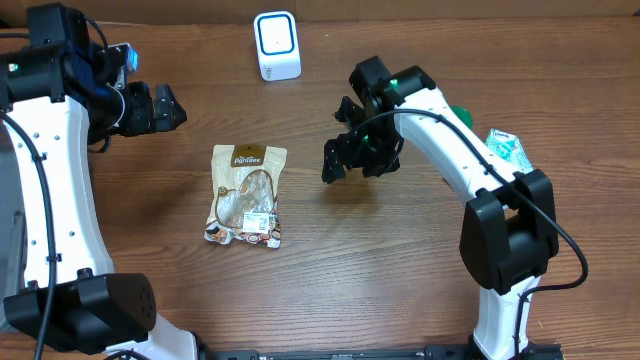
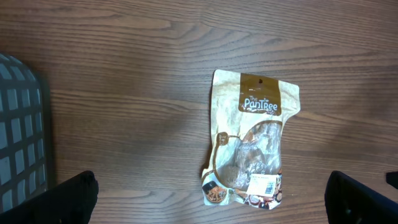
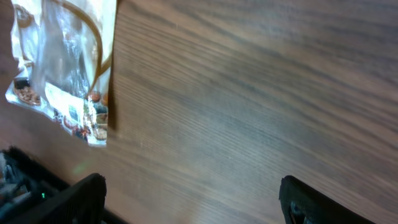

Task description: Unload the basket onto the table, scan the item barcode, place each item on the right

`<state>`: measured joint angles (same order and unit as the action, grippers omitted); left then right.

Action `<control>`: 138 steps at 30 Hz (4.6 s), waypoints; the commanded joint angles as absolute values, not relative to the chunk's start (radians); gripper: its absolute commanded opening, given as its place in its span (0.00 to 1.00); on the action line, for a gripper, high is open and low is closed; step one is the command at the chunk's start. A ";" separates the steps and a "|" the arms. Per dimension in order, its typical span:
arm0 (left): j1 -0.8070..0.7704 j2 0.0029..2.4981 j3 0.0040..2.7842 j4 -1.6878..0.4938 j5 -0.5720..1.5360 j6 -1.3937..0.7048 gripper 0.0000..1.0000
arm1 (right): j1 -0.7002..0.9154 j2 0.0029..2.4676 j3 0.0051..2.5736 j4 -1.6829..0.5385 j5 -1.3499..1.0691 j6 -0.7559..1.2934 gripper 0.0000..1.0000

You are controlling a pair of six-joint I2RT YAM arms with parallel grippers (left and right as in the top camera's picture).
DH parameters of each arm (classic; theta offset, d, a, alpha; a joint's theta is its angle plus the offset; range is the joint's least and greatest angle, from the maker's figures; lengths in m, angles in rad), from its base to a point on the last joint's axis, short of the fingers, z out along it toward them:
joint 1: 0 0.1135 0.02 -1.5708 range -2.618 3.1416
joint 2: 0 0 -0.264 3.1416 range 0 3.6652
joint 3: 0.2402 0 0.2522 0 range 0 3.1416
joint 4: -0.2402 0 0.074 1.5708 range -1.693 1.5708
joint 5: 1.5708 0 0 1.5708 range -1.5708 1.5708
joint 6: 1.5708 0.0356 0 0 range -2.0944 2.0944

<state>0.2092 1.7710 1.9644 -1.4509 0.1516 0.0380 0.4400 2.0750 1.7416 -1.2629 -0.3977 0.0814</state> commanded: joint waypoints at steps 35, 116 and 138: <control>0.202 1.761 1.978 -1.450 0.148 0.066 1.00 | 0.761 2.118 1.399 -0.400 -0.404 0.765 0.69; 0.202 1.761 1.978 -1.449 0.148 0.066 1.00 | 0.442 1.940 1.409 -0.909 -0.288 0.199 0.74; 0.162 1.763 1.952 -1.466 0.308 -0.083 0.04 | 0.442 1.940 1.409 -0.918 -0.232 0.205 0.75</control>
<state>0.2016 1.7710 1.9640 -1.4815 0.2424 -0.0727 0.4419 1.9606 1.4136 -0.9268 -0.2432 0.2085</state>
